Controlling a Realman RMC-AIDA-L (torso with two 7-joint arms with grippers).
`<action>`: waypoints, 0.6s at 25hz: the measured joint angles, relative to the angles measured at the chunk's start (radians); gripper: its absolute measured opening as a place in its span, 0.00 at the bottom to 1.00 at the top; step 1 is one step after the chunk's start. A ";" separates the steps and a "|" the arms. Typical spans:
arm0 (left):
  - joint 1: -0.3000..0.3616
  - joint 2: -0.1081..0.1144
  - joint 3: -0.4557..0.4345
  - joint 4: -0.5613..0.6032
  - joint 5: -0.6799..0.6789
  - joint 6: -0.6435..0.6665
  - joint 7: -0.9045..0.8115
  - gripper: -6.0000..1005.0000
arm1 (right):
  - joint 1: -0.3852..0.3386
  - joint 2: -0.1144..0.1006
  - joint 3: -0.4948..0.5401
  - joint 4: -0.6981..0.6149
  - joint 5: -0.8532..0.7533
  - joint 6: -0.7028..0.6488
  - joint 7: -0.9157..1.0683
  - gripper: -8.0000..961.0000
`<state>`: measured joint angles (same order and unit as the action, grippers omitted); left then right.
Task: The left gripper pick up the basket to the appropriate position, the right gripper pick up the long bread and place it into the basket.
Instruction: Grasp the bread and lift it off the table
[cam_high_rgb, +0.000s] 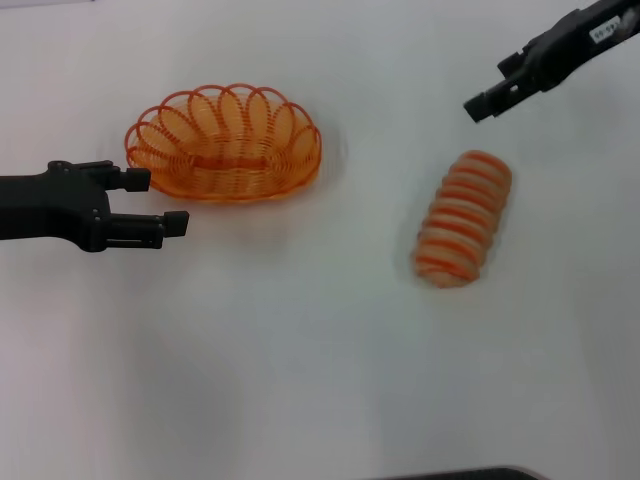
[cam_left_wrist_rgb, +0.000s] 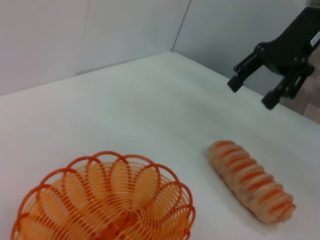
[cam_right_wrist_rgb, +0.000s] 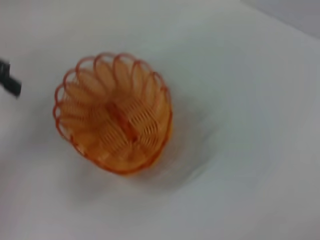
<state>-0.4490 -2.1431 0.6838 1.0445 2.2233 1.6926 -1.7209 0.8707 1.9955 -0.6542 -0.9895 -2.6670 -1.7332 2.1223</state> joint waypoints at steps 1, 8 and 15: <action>0.000 0.000 0.000 0.000 0.000 0.000 -0.001 0.88 | 0.001 -0.001 0.003 0.000 0.006 -0.008 0.046 0.97; -0.003 0.002 -0.001 0.000 0.003 -0.006 -0.012 0.88 | -0.001 -0.003 0.017 0.009 0.030 -0.066 0.324 0.96; 0.000 0.003 0.004 0.009 0.012 -0.026 -0.013 0.88 | -0.020 -0.009 0.007 0.016 0.033 -0.083 0.491 0.95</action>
<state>-0.4488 -2.1406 0.6882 1.0531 2.2351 1.6668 -1.7335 0.8508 1.9868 -0.6471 -0.9737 -2.6344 -1.8167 2.6135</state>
